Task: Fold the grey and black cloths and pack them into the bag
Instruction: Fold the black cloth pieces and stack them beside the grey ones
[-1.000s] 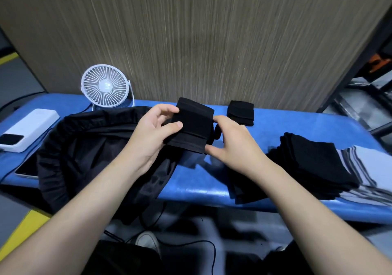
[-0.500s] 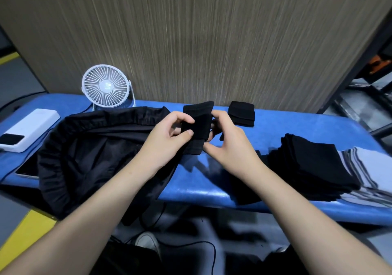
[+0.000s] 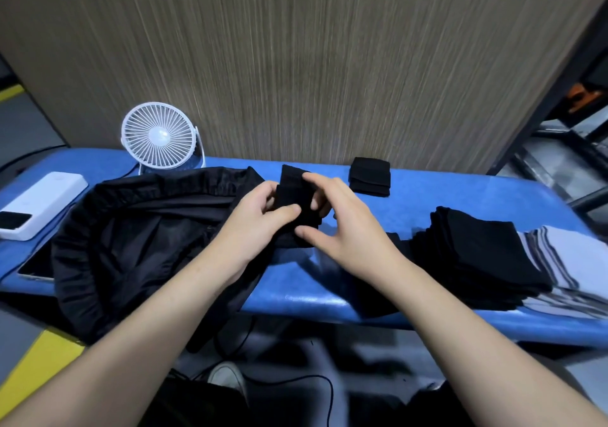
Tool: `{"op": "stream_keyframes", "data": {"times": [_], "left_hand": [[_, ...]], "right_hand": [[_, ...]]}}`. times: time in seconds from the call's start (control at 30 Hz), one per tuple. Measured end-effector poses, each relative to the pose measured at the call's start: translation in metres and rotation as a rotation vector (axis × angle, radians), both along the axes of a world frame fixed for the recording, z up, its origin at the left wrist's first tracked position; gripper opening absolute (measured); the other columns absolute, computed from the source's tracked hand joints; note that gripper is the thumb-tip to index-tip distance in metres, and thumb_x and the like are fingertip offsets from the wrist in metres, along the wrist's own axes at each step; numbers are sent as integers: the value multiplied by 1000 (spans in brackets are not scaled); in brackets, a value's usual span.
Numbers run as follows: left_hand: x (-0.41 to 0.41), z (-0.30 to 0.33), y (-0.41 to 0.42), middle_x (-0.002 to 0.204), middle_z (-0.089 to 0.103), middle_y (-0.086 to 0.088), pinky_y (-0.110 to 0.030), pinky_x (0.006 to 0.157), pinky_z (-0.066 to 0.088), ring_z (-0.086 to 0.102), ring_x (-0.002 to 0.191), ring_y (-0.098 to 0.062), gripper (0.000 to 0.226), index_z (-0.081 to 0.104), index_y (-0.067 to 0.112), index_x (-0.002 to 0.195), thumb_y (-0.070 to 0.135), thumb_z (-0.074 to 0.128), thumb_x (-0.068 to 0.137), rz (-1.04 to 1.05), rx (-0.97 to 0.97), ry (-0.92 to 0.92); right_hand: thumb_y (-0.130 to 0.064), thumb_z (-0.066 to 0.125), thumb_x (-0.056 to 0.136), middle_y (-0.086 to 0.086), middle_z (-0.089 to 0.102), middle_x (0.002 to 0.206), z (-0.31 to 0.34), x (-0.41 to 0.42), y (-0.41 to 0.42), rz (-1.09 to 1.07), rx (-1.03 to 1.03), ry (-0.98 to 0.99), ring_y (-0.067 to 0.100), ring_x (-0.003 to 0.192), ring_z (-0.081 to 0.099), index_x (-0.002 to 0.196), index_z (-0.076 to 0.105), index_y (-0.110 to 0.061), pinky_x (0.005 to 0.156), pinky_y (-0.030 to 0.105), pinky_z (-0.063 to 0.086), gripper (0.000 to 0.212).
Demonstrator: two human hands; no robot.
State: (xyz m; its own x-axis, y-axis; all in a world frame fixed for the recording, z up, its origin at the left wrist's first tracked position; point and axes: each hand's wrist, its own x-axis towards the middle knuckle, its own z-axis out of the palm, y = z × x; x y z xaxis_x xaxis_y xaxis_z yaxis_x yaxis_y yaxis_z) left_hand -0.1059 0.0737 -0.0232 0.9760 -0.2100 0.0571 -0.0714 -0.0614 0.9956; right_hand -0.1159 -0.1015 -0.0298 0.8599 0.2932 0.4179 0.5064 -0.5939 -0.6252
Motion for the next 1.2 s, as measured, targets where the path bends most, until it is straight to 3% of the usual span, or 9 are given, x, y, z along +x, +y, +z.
{"op": "stream_keyframes", "data": {"times": [0.07,0.2,0.4,0.53,0.67,0.77,0.87,1.03,1.2], "left_hand": [[2,0,2,111,74,-14,-48,97,54,70,106,-26,26,61,3,119,5,62,92,33,-59,38],[3,2,2,120,71,-15,-51,104,49,67,115,-31,31,61,4,126,-1,56,96,17,-187,94],[-1,7,-10,125,70,-13,-44,101,53,67,117,-29,37,57,4,132,0,59,95,-104,-271,129],[-1,6,-22,122,72,-9,-37,95,54,68,114,-24,32,61,5,129,7,59,97,-119,-201,99],[2,6,-33,87,70,-3,-26,63,49,62,74,-15,22,64,4,119,12,60,99,-80,-80,76],[2,4,-41,84,65,-10,-27,64,49,59,69,-23,36,55,15,127,12,68,94,-94,-69,124],[-2,-1,-52,73,57,-2,-24,63,48,55,57,-23,41,53,25,127,16,72,91,-128,36,140],[-9,-9,-70,91,61,0,-28,61,48,52,52,-20,34,61,25,119,16,75,89,-120,153,122],[-8,-22,-85,102,58,1,-21,57,47,49,45,-9,34,62,25,118,18,76,88,-94,327,76]], "right_hand": [[-22,76,85,-5,54,103,2,0,-2,-26,54,6,9,94,53,138,48,-19,83,8,36,60],[-23,72,89,-4,51,110,3,3,-9,-170,148,22,3,93,53,128,52,-19,80,5,36,44],[-10,72,88,7,60,99,21,1,-25,-89,515,312,14,68,55,124,51,-22,73,34,51,43],[-5,74,85,8,60,93,31,-3,-43,-65,556,349,21,67,52,120,56,-25,68,38,50,44],[-1,72,85,4,56,84,41,-10,-67,-99,421,369,21,59,52,113,60,-21,63,35,48,36],[-7,73,86,8,58,85,44,-16,-82,-135,213,358,19,53,56,103,64,-26,59,29,48,27],[-17,75,85,2,62,90,40,-20,-93,-186,23,337,8,51,55,97,66,-33,63,28,49,22],[-23,73,86,-9,62,94,34,-29,-100,-251,-195,353,5,71,59,99,66,-35,72,22,45,19],[-23,70,88,-7,61,96,26,-31,-101,-279,-338,401,9,83,54,108,65,-30,67,20,37,22]]}}
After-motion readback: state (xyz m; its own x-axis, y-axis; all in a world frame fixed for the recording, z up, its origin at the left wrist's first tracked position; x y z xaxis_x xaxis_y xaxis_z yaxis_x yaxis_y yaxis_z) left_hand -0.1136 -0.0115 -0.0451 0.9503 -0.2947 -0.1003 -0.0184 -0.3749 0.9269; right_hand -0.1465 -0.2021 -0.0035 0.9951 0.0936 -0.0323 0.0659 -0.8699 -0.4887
